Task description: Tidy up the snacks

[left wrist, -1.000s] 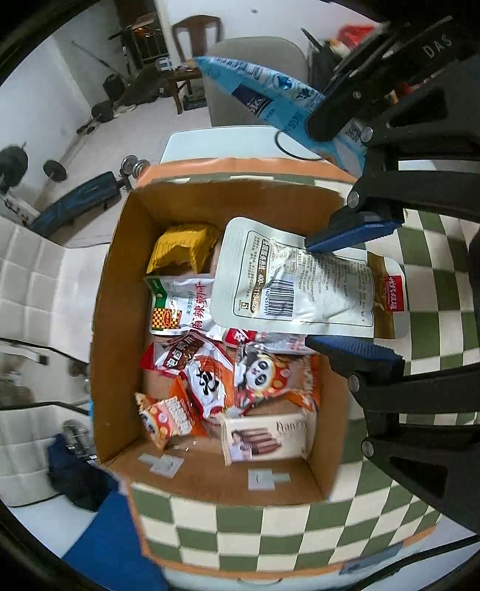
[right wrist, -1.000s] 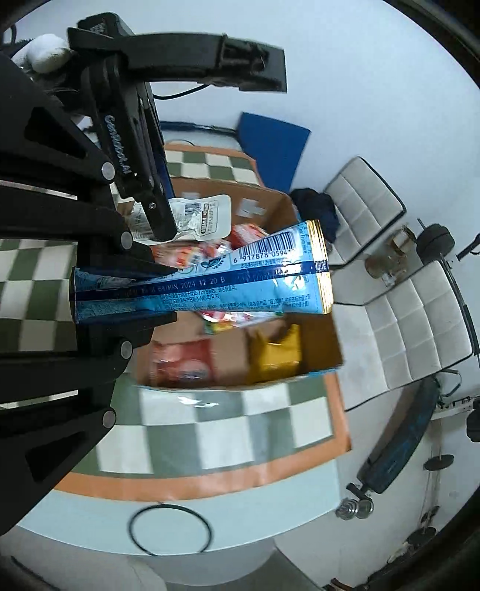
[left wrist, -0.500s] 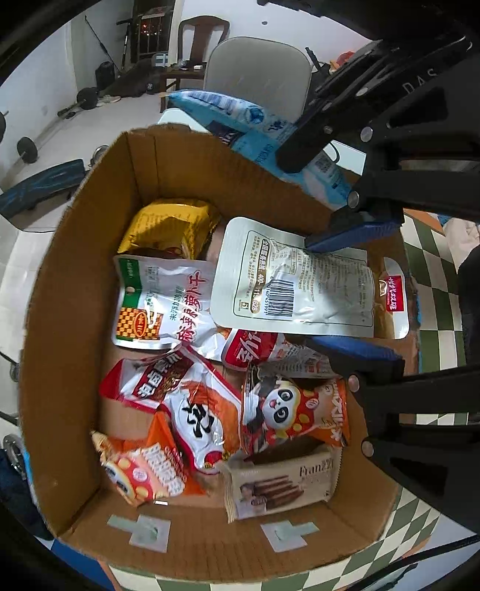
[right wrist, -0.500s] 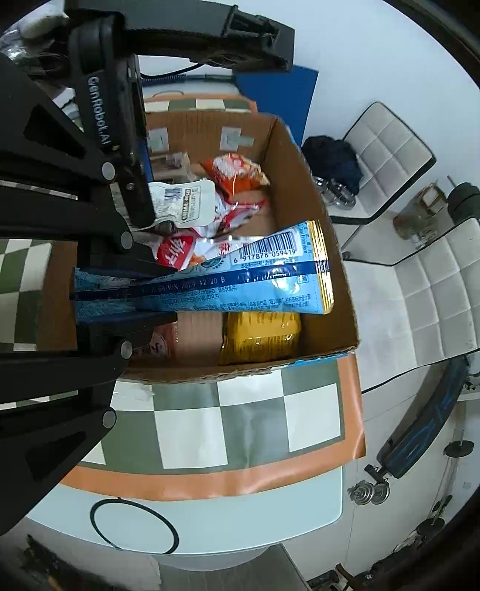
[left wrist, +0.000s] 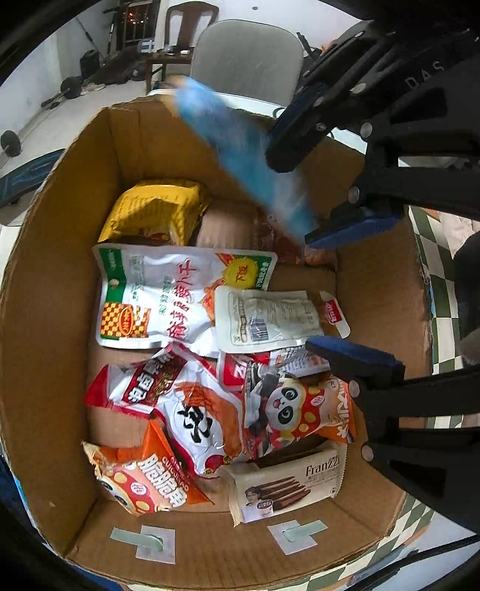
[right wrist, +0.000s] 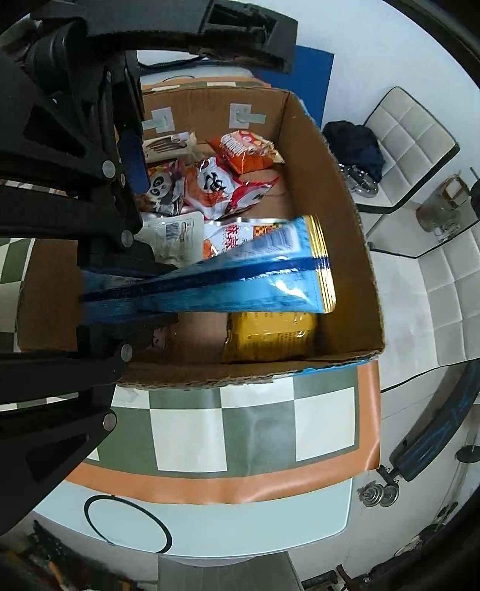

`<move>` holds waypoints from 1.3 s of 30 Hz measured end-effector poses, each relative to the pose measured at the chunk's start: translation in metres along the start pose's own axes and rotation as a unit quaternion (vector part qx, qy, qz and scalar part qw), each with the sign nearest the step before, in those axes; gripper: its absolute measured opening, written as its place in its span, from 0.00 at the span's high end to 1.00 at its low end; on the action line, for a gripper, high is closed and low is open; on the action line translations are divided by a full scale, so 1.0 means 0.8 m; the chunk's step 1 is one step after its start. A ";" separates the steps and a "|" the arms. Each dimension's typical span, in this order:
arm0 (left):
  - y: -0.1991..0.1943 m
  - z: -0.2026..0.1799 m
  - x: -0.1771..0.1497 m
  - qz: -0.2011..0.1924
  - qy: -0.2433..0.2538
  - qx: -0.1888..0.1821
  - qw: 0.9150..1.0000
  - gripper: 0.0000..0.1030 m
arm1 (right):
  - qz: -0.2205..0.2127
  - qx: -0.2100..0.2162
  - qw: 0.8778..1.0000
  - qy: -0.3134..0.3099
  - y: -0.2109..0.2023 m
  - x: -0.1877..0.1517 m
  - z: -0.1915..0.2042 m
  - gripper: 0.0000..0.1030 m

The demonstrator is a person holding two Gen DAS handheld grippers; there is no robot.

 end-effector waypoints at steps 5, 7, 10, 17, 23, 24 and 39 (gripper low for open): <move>-0.010 0.030 0.003 -0.023 -0.018 0.013 0.999 0.31 | -0.004 -0.008 1.000 0.003 -0.009 0.001 -0.006 0.39; -0.015 0.042 0.001 -0.030 -0.023 0.013 0.999 0.22 | -0.003 0.006 1.000 0.006 -0.013 -0.001 -0.006 0.27; -0.024 0.058 -0.003 -0.048 -0.029 0.028 0.998 0.19 | 0.000 -0.009 1.000 -0.006 -0.016 -0.007 0.001 0.18; -0.048 0.088 -0.020 -0.099 -0.026 0.078 0.992 0.09 | -0.001 -0.035 0.999 -0.039 -0.016 -0.031 0.025 0.15; -0.064 0.101 -0.040 -0.135 -0.029 0.103 0.985 0.09 | -0.007 -0.045 0.998 -0.050 -0.017 -0.052 0.037 0.15; -0.067 0.103 -0.042 -0.139 -0.029 0.105 0.984 0.09 | -0.007 -0.045 0.998 -0.049 -0.017 -0.055 0.037 0.15; -0.099 0.104 -0.060 -0.191 -0.028 0.118 0.974 0.09 | -0.025 -0.052 0.997 -0.048 -0.036 -0.068 0.042 0.14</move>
Point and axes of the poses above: each gripper's, at about its wrist camera, not at the fingertips, and y roughly the way its jaws point, z to its left, x to its top, the point moved 8 cm from there along y, roughly the way its jaws point, and after that the axes turned 12 degrees about x, right-handed, at the moved point
